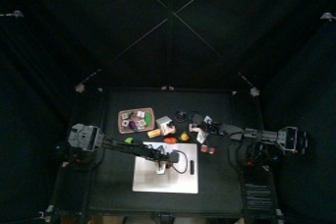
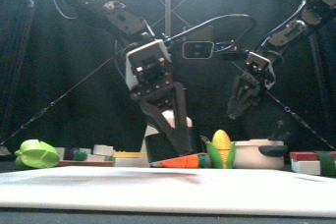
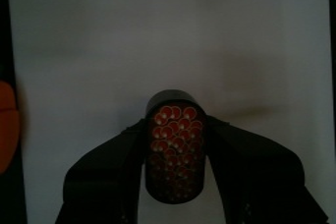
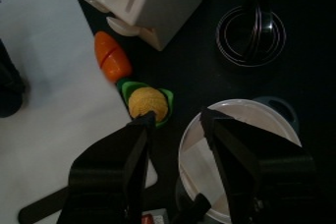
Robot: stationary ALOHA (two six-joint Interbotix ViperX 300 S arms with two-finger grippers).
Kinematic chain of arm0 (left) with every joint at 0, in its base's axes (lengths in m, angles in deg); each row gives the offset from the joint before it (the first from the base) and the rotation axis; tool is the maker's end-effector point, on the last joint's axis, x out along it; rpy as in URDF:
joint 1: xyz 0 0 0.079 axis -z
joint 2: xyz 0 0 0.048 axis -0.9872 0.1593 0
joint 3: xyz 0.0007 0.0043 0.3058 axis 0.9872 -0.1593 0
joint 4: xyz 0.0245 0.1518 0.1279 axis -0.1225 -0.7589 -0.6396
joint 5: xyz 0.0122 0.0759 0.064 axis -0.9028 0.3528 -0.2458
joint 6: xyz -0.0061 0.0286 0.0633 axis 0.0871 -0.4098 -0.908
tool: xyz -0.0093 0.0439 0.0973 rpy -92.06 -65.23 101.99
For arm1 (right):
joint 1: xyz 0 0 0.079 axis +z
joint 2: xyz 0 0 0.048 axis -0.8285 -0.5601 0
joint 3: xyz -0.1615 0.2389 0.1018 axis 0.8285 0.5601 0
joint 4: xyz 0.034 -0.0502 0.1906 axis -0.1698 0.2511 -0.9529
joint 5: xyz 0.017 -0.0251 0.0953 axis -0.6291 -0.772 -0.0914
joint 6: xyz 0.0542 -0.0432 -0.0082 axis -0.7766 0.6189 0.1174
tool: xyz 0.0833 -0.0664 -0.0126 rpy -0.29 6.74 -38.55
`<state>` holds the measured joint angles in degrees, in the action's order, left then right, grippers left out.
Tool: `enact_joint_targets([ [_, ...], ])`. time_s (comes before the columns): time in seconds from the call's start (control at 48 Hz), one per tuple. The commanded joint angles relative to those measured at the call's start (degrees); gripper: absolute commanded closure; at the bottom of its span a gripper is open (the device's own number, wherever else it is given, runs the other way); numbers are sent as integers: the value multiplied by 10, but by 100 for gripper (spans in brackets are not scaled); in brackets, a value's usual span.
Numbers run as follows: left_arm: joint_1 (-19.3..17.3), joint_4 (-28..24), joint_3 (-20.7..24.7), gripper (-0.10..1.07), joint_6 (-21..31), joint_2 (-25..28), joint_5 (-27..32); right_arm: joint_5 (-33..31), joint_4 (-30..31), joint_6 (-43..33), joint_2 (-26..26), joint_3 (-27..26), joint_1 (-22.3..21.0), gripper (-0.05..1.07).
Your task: Place salmon roe sushi in middle of cutting board
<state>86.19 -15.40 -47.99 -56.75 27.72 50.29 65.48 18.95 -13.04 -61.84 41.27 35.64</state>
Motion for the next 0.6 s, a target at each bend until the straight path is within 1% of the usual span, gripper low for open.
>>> enact_joint_targets([
  [0.0,-3,-4,20,37,0,-4,-1,2,0,-1,4,-6,2,23],
  [0.188,-2,-4,16,28,0,-2,1,2,0,0,4,-5,2,23],
  [0.396,-1,-4,15,12,0,-3,2,2,0,-1,2,-5,2,23],
  [0.583,0,-4,14,6,0,-4,2,2,0,0,1,-6,2,23],
])
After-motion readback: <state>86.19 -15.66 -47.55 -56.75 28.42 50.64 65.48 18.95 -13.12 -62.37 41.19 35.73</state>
